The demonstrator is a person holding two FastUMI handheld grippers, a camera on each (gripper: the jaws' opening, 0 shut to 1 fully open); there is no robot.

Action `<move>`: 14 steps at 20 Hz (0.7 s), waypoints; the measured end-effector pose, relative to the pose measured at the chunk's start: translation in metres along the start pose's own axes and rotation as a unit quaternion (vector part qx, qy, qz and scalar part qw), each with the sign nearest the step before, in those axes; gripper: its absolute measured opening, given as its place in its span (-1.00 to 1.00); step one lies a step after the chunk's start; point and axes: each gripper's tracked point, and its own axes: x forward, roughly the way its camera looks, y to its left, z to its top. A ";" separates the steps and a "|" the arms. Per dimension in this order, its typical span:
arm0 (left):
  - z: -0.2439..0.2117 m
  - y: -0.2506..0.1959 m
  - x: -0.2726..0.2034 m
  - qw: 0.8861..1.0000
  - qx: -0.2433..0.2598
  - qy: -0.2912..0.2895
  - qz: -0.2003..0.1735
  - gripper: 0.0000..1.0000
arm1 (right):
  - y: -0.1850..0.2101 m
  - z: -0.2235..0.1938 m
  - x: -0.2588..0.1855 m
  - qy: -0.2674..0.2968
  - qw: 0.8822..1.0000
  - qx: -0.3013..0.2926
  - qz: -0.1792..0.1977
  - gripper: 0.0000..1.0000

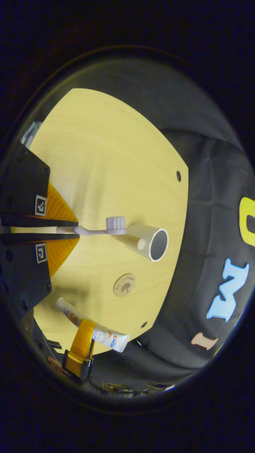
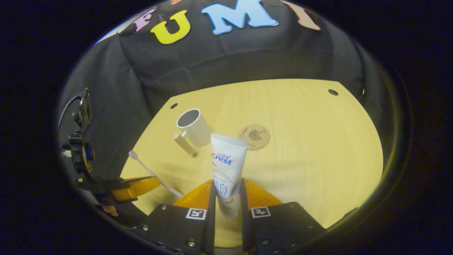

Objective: Put the toothbrush and toothpaste on the desktop into the cup, then pick up the cup and place it on the coaster on the desktop.

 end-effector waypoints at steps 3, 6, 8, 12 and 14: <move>0.033 0.001 -0.009 0.999 -0.001 -0.052 -0.004 -0.72 | 0.010 0.019 -0.009 -0.031 0.999 -0.006 0.013 -0.38; 0.069 0.006 -0.025 0.995 0.006 -0.101 -0.005 -0.72 | 0.014 0.028 -0.014 -0.044 0.999 -0.011 0.012 -0.38; 0.089 0.005 -0.027 0.993 0.008 -0.119 -0.004 -0.72 | 0.016 0.030 -0.015 -0.046 0.999 -0.010 0.011 -0.38; 0.122 0.006 -0.039 0.988 0.010 -0.154 -0.010 -0.73 | 0.014 0.032 -0.016 -0.045 0.999 -0.006 0.004 -0.38; 0.139 0.009 -0.046 0.985 0.016 -0.173 -0.011 -0.73 | 0.013 0.034 -0.016 -0.046 0.999 -0.002 0.002 -0.38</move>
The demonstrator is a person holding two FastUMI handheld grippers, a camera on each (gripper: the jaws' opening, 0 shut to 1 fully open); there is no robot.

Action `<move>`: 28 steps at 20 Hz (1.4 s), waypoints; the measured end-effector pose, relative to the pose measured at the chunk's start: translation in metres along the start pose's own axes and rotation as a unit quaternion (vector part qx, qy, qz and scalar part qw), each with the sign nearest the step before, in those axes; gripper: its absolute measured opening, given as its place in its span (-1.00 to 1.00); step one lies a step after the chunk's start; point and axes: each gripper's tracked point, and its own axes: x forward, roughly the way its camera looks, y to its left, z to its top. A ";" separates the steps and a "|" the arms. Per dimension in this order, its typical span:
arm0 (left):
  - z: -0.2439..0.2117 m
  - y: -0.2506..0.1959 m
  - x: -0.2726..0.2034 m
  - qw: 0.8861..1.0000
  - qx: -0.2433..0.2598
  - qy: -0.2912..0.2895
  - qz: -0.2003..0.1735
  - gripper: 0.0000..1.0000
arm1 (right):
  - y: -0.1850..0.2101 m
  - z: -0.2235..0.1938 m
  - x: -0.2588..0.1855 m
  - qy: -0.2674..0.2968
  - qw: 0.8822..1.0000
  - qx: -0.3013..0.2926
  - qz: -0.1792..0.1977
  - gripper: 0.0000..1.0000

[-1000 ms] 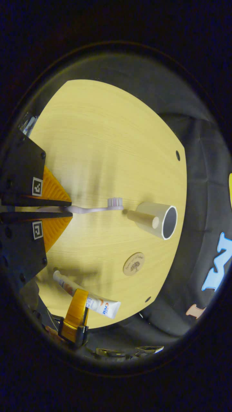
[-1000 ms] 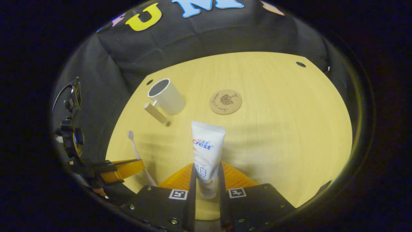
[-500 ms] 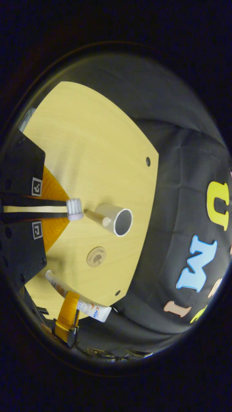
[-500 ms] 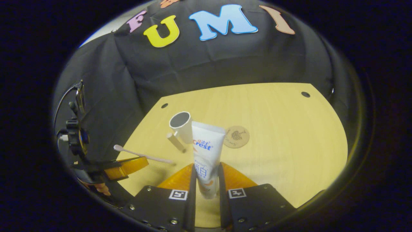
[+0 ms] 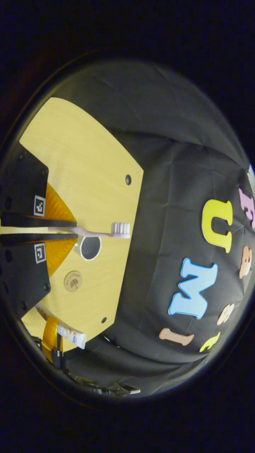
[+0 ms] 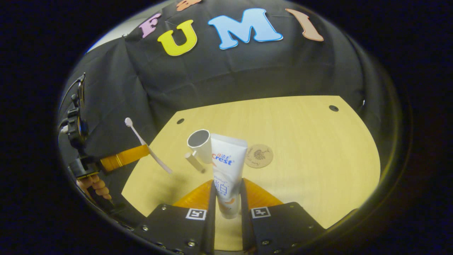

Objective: Put the toothbrush and toothpaste on the desktop into the cup, then pick up the cup and place it on the coaster on the desktop.

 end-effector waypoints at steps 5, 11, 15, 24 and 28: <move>0.044 -0.006 0.017 0.999 0.007 -0.041 -0.012 -0.73 | -0.003 0.004 0.002 0.002 1.000 0.001 -0.010 -0.38; 0.082 -0.031 0.037 0.995 0.020 -0.089 -0.041 -0.74 | -0.011 0.009 0.009 0.007 1.000 0.012 -0.021 -0.38; 0.085 -0.051 0.063 0.993 0.025 -0.094 -0.069 -0.74 | -0.019 0.010 0.017 0.011 0.999 0.020 -0.032 -0.38; 0.043 -0.055 0.132 0.995 -0.012 -0.024 -0.091 -0.73 | -0.025 0.011 0.033 0.028 0.998 0.034 -0.040 -0.38; 0.027 -0.051 0.149 0.996 -0.011 0.002 -0.085 -0.74 | -0.021 0.012 0.038 0.032 0.998 0.042 -0.034 -0.38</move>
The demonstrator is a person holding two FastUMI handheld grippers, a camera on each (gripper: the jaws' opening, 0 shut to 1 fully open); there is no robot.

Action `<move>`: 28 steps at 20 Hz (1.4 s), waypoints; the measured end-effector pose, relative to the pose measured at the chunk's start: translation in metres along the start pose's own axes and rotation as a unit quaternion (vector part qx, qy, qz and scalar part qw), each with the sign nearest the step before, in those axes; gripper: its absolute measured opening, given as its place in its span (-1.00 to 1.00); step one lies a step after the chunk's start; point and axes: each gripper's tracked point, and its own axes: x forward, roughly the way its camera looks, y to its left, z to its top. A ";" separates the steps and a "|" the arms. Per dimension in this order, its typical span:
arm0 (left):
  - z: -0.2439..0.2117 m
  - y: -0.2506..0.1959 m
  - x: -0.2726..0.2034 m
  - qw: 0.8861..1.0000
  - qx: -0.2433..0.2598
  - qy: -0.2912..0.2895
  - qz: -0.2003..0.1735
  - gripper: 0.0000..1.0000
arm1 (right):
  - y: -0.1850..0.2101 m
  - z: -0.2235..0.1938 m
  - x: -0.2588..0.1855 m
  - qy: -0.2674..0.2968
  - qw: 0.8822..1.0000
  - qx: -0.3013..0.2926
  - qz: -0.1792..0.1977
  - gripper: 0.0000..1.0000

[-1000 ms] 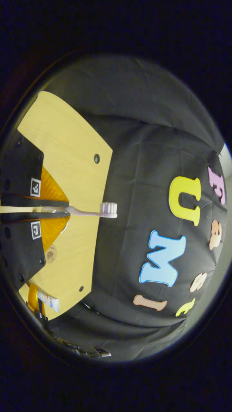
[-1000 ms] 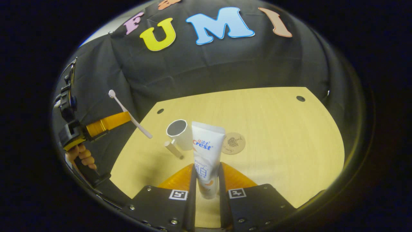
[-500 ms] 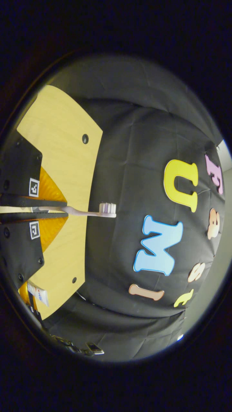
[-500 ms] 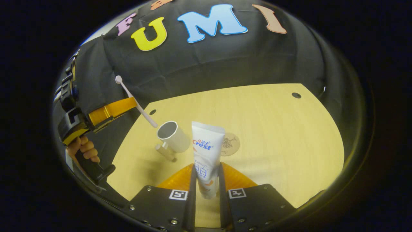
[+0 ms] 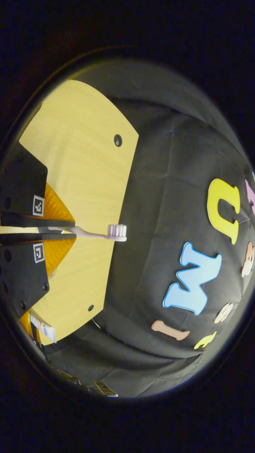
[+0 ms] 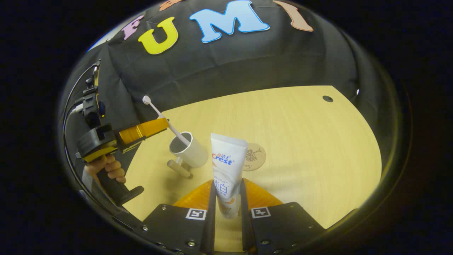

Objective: Put the toothbrush and toothpaste on the desktop into the cup, then pick up the cup and place it on the coaster on the desktop.

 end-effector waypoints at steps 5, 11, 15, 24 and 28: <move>-0.026 0.000 0.012 0.998 0.020 0.049 0.016 -0.73 | 0.001 0.004 0.000 0.000 1.000 0.008 0.004 -0.38; -0.041 -0.001 0.008 0.997 0.012 0.072 0.019 -0.77 | -0.001 0.011 -0.004 -0.004 1.000 0.012 0.002 -0.38; -0.041 -0.003 -0.004 0.998 0.000 0.068 0.015 -0.12 | 0.001 0.016 -0.007 -0.010 1.000 0.007 0.008 -0.38; -0.025 0.018 -0.054 0.998 -0.020 0.024 0.045 0.63 | 0.042 0.062 -0.001 -0.056 0.996 -0.041 0.052 -0.38; -0.027 0.031 -0.077 0.998 -0.029 0.017 0.060 0.63 | 0.068 0.084 0.011 -0.076 0.992 -0.066 0.078 -0.39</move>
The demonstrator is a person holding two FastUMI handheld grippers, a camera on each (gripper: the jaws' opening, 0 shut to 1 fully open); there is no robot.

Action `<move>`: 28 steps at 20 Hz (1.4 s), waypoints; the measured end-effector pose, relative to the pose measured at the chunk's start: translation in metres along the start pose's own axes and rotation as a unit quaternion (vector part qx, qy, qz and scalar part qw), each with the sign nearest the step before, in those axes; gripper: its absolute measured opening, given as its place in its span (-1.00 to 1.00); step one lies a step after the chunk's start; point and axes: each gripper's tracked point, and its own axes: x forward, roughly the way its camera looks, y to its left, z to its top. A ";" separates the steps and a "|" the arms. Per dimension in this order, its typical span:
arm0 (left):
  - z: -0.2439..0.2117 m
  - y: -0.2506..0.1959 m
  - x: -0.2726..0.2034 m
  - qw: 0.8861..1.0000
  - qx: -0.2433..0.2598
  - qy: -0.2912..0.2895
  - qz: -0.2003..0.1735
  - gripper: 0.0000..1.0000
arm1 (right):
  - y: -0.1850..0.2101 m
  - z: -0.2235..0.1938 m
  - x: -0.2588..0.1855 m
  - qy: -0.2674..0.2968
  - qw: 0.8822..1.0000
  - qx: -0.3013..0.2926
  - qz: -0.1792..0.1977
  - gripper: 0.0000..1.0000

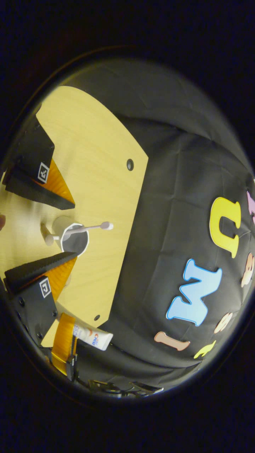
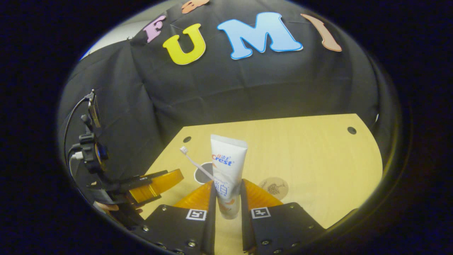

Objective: Put the toothbrush and toothpaste on the desktop into the cup, then pick up the cup and place it on the coaster on the desktop.

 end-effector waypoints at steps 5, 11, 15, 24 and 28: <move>-0.011 0.011 -0.021 1.000 -0.003 0.004 0.006 0.63 | 0.030 0.034 0.029 -0.033 0.999 -0.013 0.036 -0.39; -0.026 0.016 -0.032 1.000 -0.011 0.014 0.004 0.63 | 0.058 0.056 0.070 -0.063 0.995 -0.035 0.066 -0.39; -0.033 0.023 -0.036 0.999 -0.029 0.019 0.005 0.63 | 0.067 0.048 0.100 -0.060 0.994 -0.068 0.065 -0.38; -0.042 0.048 -0.036 0.998 -0.052 0.032 0.017 0.63 | 0.057 -0.011 0.151 0.011 0.991 -0.132 0.011 -0.39; -0.045 0.047 -0.039 0.998 -0.056 0.039 0.016 0.63 | 0.051 -0.019 0.153 0.028 0.992 -0.125 0.000 -0.34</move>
